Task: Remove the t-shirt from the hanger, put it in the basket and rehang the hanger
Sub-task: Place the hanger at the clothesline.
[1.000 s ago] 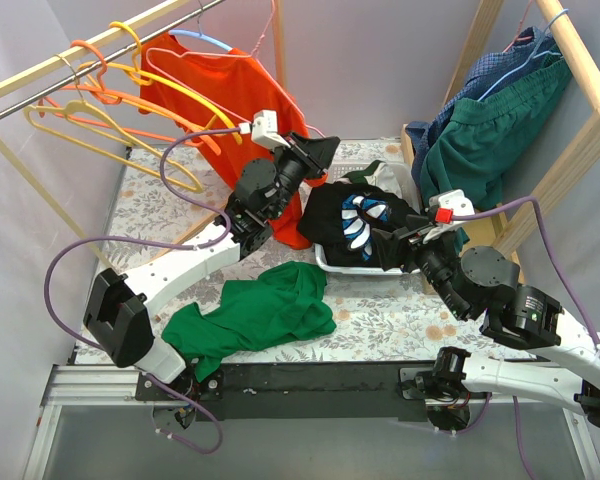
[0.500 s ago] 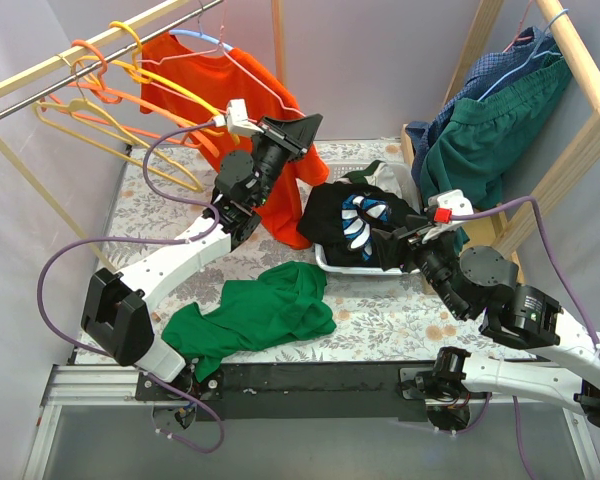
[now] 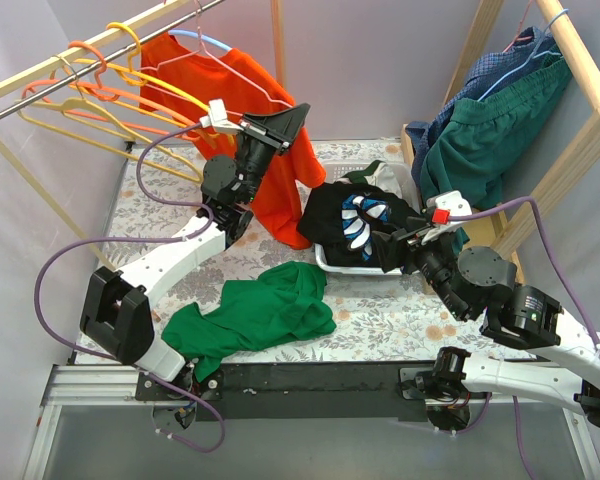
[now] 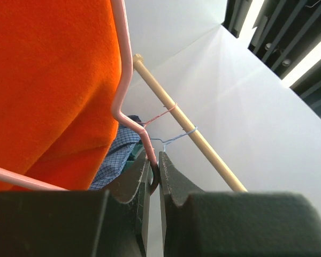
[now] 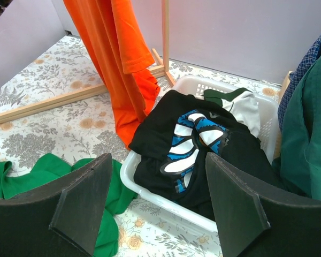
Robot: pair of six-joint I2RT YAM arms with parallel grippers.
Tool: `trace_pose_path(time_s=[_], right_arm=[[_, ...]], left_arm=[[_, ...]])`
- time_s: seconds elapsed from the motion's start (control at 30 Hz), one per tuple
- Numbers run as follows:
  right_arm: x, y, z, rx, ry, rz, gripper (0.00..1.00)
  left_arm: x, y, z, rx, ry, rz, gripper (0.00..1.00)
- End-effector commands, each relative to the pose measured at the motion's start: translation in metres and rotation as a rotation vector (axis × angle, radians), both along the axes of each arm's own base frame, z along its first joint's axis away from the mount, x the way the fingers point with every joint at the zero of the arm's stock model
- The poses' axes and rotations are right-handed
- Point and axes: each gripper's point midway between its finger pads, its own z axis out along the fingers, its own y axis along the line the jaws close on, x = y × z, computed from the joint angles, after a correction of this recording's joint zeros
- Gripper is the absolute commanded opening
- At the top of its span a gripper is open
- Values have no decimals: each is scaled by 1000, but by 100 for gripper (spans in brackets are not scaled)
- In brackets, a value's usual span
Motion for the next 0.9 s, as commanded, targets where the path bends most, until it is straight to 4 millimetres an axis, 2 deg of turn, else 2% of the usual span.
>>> trace_pose_path(time_s=[0.0,0.13,0.17,0.37,0.87], right_arm=[[2,-5,2,30,-2,-31,78],[2,-4,-1,24,4,-31,78],[2,-3,-2,22,7,-30,78],[2,-4,-2,23,6,-30,78],[4,4,-9,6,16,-24,79]], left_arm=[[-15,2,11,-62,-63,-74,0],[-16,7,6,-106,-70,-94,0],[-22,5,9,-108,-91,-128,0],[-20,9,18,-132,-133,-165,0],[-30,2,35,-21,-222,-166,0]])
